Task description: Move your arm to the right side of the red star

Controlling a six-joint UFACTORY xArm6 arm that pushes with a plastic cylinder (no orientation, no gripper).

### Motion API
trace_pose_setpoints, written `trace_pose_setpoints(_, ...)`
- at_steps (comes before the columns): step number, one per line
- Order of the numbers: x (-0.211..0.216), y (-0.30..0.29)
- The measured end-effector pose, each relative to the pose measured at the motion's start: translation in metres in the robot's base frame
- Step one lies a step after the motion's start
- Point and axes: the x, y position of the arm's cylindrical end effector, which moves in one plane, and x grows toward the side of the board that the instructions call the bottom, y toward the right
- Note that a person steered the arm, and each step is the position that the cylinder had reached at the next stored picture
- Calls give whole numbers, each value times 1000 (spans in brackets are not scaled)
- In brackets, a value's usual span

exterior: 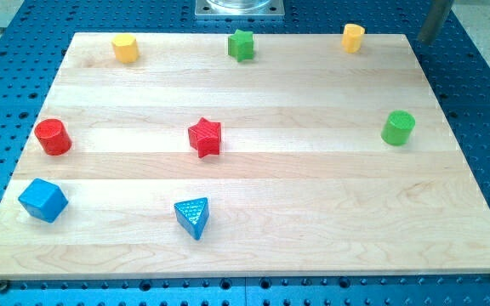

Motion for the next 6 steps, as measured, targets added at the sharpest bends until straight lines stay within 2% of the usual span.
trace_pose_setpoints(1,1,0)
trace_pose_setpoints(2,20,-26)
trace_pose_setpoints(3,51,-78)
trace_pose_setpoints(5,59,-82)
trace_pose_setpoints(6,133,-156)
